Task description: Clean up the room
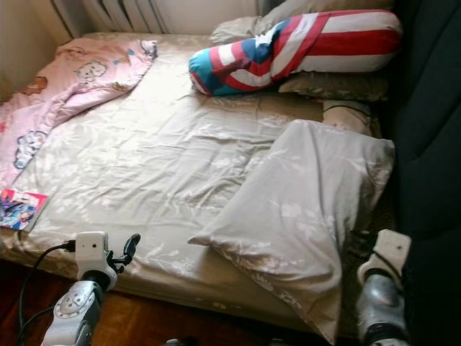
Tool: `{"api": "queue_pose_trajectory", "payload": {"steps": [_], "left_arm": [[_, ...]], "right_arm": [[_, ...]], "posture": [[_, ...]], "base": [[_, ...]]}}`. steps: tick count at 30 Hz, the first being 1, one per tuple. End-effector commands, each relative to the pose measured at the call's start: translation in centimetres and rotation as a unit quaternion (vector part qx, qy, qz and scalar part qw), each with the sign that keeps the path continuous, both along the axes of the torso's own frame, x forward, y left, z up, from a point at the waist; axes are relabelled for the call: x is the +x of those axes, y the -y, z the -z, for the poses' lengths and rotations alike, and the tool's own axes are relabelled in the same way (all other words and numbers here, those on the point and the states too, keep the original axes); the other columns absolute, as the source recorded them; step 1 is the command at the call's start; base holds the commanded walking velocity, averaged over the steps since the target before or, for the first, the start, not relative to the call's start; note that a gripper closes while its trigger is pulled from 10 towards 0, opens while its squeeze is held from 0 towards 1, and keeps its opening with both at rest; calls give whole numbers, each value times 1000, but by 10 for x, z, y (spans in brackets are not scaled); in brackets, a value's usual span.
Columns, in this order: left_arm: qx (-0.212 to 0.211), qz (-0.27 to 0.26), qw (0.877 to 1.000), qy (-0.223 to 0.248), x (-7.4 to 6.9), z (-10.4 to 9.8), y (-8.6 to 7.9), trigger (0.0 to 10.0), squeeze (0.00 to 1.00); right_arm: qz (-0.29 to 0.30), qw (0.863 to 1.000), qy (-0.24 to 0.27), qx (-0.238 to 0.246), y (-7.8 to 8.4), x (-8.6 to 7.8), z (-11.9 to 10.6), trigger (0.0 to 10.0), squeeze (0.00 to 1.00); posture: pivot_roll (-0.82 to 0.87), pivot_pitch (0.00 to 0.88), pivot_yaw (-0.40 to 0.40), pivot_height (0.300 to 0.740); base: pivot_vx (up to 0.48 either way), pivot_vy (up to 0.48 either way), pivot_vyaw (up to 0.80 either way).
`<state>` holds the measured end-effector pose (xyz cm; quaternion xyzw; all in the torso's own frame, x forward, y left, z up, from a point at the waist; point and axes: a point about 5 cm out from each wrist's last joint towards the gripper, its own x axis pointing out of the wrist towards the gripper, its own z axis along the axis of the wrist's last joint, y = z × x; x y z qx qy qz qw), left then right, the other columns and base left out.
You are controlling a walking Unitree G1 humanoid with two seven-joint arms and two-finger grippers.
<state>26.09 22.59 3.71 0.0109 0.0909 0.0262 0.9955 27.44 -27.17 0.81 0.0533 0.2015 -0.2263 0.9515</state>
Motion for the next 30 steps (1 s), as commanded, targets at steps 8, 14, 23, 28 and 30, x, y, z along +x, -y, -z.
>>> {"api": "queue_pose_trajectory", "payload": {"steps": [8,14,23,28,30], "left_arm": [[15,-4,1000,2,-11,-3,-12,10000,0],[14,4,1000,-2,-18,-3,-9,10000,0],[15,5,1000,-4,-24,-5,-10,10000,0],[15,6,1000,-7,-25,-5,-10,10000,0],[15,7,1000,-7,-26,-5,-10,10000,0]], "right_arm": [[-20,998,-37,37,-25,-1,15,10000,1000],[-12,999,-33,37,-29,2,14,10000,1000],[-1,999,-16,36,-31,3,11,10000,1000],[9,999,-16,33,-28,-2,14,10000,1000],[11,999,-16,38,-28,-4,16,10000,1000]], "posture": [[11,209,116,740],[27,236,123,740],[31,253,124,740],[29,256,126,740],[30,258,128,740]], "base": [[0,0,0],[0,0,0],[0,0,0],[0,0,0],[0,0,0]]}}
